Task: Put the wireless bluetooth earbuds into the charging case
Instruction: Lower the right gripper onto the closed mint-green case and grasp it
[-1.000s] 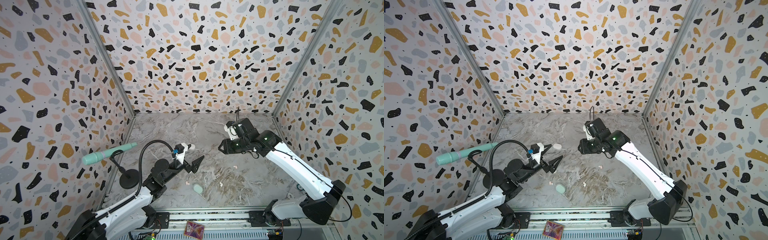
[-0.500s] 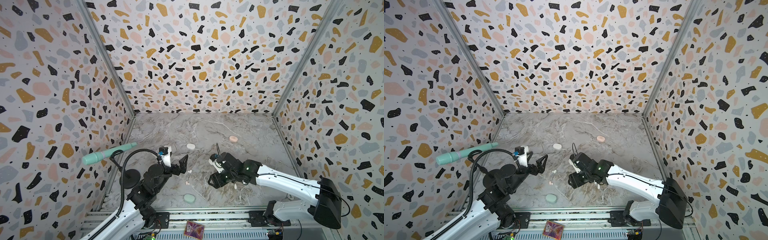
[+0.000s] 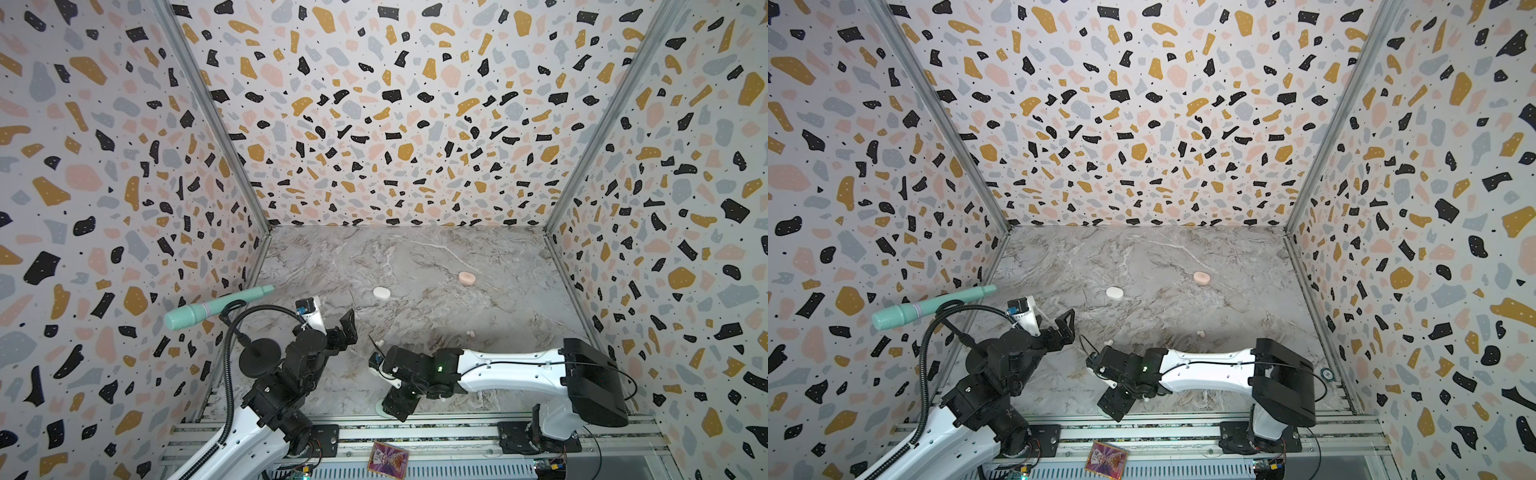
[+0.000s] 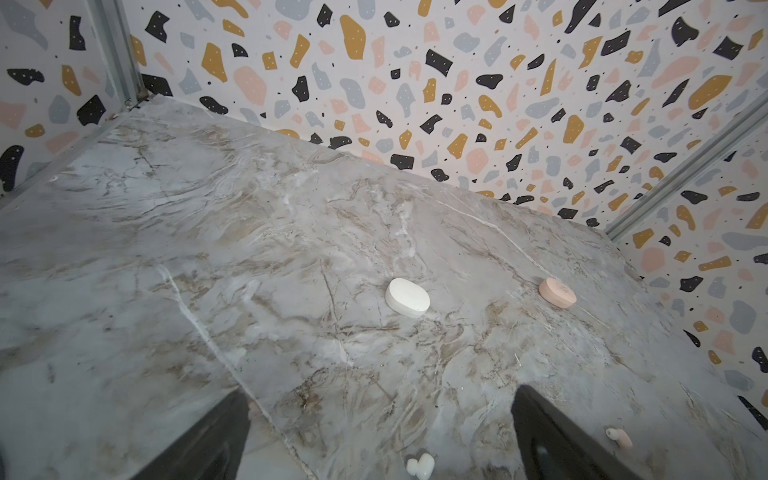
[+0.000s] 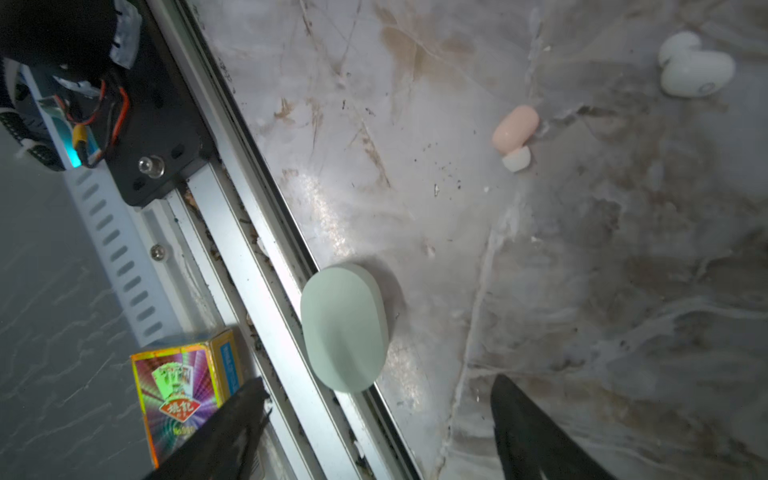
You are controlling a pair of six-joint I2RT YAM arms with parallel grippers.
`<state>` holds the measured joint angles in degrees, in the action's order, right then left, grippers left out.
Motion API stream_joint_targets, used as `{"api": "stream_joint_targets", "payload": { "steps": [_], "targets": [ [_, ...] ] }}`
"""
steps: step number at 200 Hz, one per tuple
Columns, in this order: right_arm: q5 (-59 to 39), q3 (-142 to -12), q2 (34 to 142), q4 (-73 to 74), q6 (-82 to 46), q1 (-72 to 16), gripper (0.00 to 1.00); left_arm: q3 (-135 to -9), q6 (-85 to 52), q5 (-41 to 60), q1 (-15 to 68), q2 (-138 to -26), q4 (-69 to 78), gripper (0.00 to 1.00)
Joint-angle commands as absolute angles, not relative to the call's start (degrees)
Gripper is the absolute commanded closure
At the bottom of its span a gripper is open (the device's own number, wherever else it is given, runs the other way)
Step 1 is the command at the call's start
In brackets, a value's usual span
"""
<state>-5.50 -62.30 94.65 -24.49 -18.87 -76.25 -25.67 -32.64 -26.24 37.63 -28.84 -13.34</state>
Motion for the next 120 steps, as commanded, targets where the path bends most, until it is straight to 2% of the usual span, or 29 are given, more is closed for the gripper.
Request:
{"api": "stream_joint_targets", "payload": {
  "steps": [1, 86, 120],
  "targets": [
    [-4.3, -65.1, 95.8, -28.8, -15.9, -77.1, 0.13, -27.9, -34.1, -29.0, 37.6, -27.4, -15.3, 0.00],
    [-3.8, -68.9, 103.8, -30.2, -13.2, -80.4, 0.16, -27.2, -34.3, -33.4, 36.8, -29.5, -17.2, 0.00],
    [-1.4, -69.7, 105.0, -31.2, -13.9, -80.4, 0.29, -25.9, -34.4, -32.6, 35.2, -29.7, -15.8, 0.00]
  ]
}}
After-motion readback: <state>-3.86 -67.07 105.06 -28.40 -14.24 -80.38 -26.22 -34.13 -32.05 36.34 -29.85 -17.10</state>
